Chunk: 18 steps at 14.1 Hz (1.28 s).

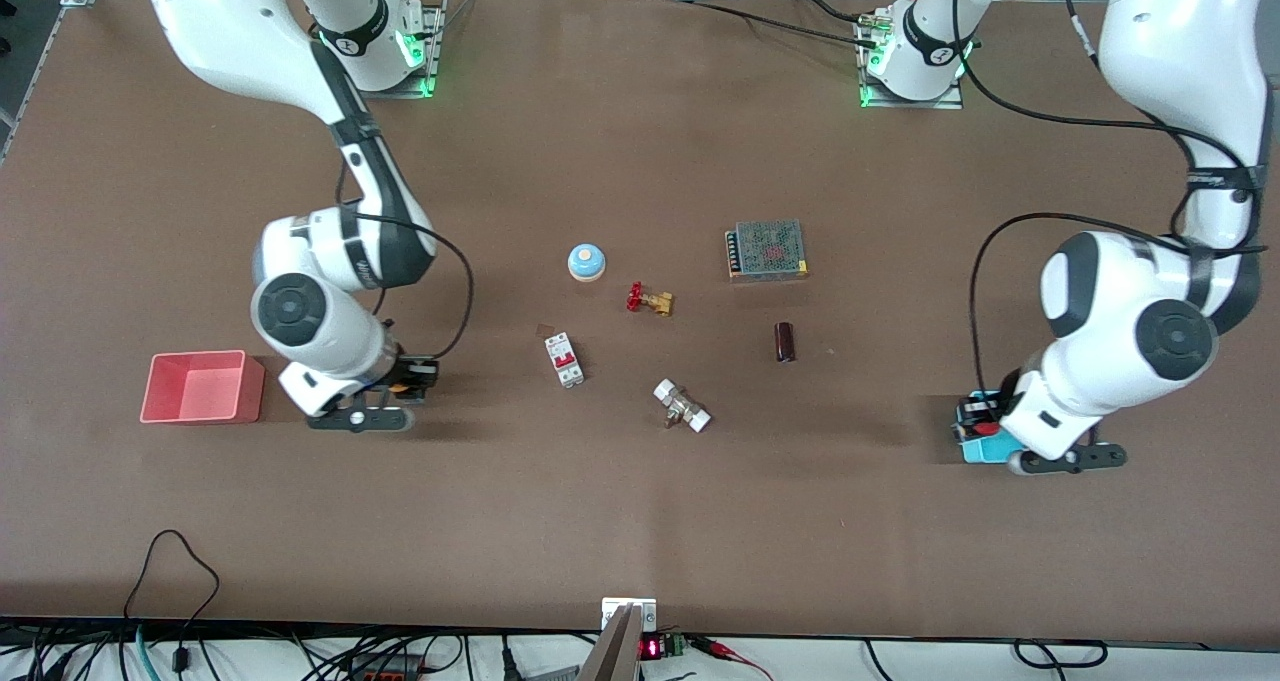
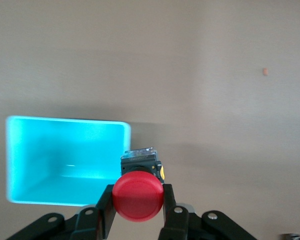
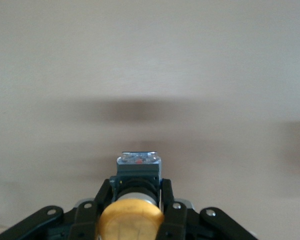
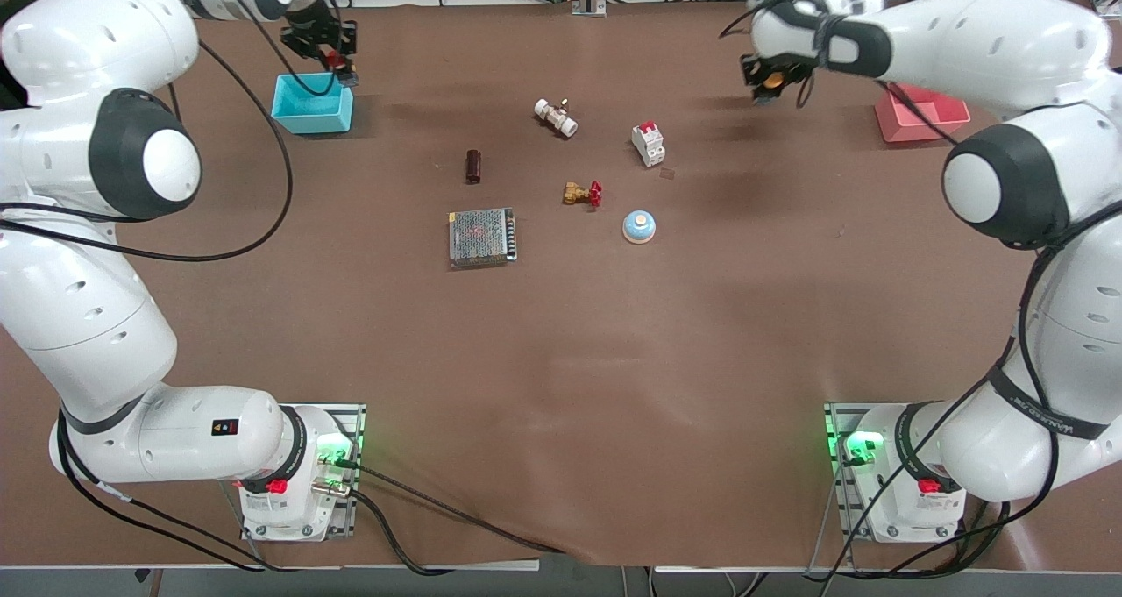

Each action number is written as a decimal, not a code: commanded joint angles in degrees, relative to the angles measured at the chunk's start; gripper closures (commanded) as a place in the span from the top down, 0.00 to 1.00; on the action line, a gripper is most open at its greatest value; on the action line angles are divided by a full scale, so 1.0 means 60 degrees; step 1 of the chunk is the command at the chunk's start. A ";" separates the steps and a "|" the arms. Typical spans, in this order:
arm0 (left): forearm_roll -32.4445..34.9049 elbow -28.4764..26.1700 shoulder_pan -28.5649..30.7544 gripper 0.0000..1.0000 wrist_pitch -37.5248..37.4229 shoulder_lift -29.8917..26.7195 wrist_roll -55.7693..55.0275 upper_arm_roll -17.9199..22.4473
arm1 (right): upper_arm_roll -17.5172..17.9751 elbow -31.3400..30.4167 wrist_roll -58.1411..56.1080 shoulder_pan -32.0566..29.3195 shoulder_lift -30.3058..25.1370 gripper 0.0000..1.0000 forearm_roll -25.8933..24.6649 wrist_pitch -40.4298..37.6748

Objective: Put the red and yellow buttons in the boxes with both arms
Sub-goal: 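Carry the yellow button to the pink box while the left gripper carries red to cyan, then lower the red button into the cyan box and open the left gripper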

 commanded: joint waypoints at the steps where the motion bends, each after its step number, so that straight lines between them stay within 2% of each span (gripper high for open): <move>1: 0.0158 -0.0054 0.0530 0.28 -0.0173 -0.0141 0.1091 -0.0076 | 0.0030 0.0760 -0.0225 -0.0921 -0.0182 0.30 0.0097 -0.1299; 8: 0.0173 -0.0112 0.0986 0.28 0.0133 0.0531 0.1681 -0.0062 | 0.0045 0.0807 -0.3357 -0.3339 -0.0153 0.30 -0.0035 -0.1567; 15: 0.0158 -0.0112 0.1162 0.30 0.0530 0.1133 0.1667 -0.0062 | 0.0030 0.0748 -0.4635 -0.4234 0.0197 0.30 -0.0093 -0.1524; 16: 0.0158 -0.0098 0.1162 0.34 0.0530 0.1148 0.1667 -0.0076 | 0.0030 0.0749 -0.4636 -0.4249 0.0242 0.30 -0.0108 -0.1480; 18: 0.0144 -0.0083 0.1162 0.52 0.0530 0.1148 0.1667 -0.0076 | 0.0030 0.0763 -0.4621 -0.4264 0.0402 0.30 -0.0385 -0.1406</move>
